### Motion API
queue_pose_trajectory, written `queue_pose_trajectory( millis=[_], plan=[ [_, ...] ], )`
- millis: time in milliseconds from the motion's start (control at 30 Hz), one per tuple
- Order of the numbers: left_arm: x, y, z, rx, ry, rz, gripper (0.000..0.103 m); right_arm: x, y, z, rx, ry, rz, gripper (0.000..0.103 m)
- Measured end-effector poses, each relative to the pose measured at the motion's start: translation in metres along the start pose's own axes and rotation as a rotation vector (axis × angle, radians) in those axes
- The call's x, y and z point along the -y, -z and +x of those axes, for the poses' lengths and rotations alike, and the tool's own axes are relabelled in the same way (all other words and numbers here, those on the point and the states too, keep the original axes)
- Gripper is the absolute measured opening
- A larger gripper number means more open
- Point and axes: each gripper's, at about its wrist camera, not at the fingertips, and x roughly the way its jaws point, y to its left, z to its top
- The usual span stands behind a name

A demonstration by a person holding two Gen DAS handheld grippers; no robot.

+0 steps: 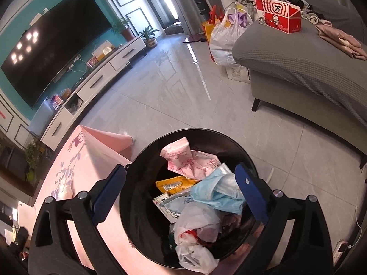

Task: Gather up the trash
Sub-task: 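Move both tools back over the table, then grasp the white-and-blue paper cup with the left tool while the right tool grasps the red cigarette box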

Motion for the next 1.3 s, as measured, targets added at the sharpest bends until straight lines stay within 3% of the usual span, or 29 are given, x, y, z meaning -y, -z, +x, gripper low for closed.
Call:
queue_pose_trajectory(
  millis=[100, 233, 400, 433, 467, 500, 533, 633, 700, 867, 967, 1167, 1233, 1300],
  plan=[
    [-0.045, -0.010, -0.026, 0.035, -0.140, -0.039, 0.100, -0.012, 0.005, -0.004, 0.016, 0.003, -0.034, 0.094],
    [-0.117, -0.018, -0.068, 0.088, -0.269, -0.092, 0.100, -0.044, 0.015, -0.008, 0.033, -0.006, -0.119, 0.094],
    [-0.203, -0.011, -0.097, 0.163, -0.276, -0.228, 0.098, -0.099, 0.038, -0.010, 0.030, -0.046, -0.227, 0.094],
    [-0.217, -0.011, -0.095, 0.151, -0.294, -0.241, 0.095, -0.109, 0.043, -0.009, 0.022, -0.059, -0.242, 0.094],
    [-0.226, -0.012, -0.093, 0.123, -0.302, -0.238, 0.083, -0.126, 0.051, -0.007, 0.007, -0.085, -0.271, 0.094],
    [-0.232, -0.014, -0.087, 0.097, -0.296, -0.240, 0.073, -0.146, 0.059, -0.004, -0.013, -0.110, -0.306, 0.094],
    [-0.241, -0.017, -0.085, 0.085, -0.268, -0.257, 0.071, -0.161, 0.066, -0.001, -0.030, -0.123, -0.336, 0.094],
    [-0.255, -0.018, -0.085, 0.111, -0.222, -0.327, 0.071, -0.226, 0.099, 0.011, -0.113, -0.187, -0.463, 0.094],
    [-0.262, -0.015, -0.082, 0.098, -0.219, -0.340, 0.071, -0.277, 0.123, 0.024, -0.216, -0.289, -0.533, 0.094],
    [-0.277, -0.014, -0.069, 0.048, -0.154, -0.407, 0.070, -0.377, 0.173, 0.052, -0.410, -0.413, -0.631, 0.094],
    [-0.283, -0.014, -0.060, 0.023, -0.149, -0.430, 0.064, -0.427, 0.201, 0.071, -0.462, -0.385, -0.677, 0.094],
    [-0.293, -0.012, -0.052, -0.013, -0.111, -0.481, 0.054, -0.474, 0.242, 0.092, -0.463, -0.309, -0.798, 0.094],
    [-0.293, -0.011, -0.051, -0.013, -0.111, -0.478, 0.046, -0.481, 0.251, 0.099, -0.469, -0.289, -0.817, 0.092],
    [-0.293, -0.009, -0.049, -0.020, -0.096, -0.486, 0.032, -0.485, 0.257, 0.106, -0.482, -0.271, -0.826, 0.090]
  ],
)
